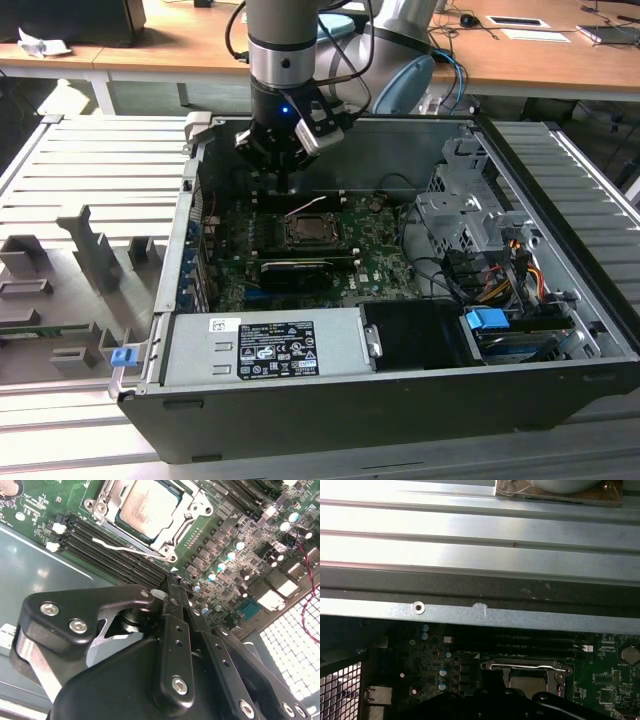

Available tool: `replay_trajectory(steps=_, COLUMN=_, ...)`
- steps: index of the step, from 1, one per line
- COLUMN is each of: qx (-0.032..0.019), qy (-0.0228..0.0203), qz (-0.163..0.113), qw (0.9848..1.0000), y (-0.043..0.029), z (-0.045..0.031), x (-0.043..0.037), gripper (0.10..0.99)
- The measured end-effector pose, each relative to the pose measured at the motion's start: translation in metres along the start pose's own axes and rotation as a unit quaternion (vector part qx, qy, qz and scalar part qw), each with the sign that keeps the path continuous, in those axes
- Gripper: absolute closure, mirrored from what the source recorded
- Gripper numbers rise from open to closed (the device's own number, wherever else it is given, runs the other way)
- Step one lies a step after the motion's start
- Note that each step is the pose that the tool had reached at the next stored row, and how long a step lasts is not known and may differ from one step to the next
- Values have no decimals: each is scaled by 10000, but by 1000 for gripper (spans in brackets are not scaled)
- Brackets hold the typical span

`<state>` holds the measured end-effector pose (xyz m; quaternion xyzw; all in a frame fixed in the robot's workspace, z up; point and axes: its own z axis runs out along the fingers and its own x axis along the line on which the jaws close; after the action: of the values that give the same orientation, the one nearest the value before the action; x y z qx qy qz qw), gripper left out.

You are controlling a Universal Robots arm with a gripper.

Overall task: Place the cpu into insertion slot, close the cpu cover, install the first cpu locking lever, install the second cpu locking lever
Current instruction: 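Install the first cpu locking lever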

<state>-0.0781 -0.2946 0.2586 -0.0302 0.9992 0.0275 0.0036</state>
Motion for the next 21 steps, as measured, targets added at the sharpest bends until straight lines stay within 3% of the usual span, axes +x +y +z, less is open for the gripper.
replay_trajectory(steps=13, qx=0, qy=0, qz=-1, qw=10000, y=-1, z=0, x=-17, gripper=980)
replay_trajectory(steps=21, qx=1, qy=-3, qz=60, qw=10000, y=-7, z=31, x=-91, gripper=980)
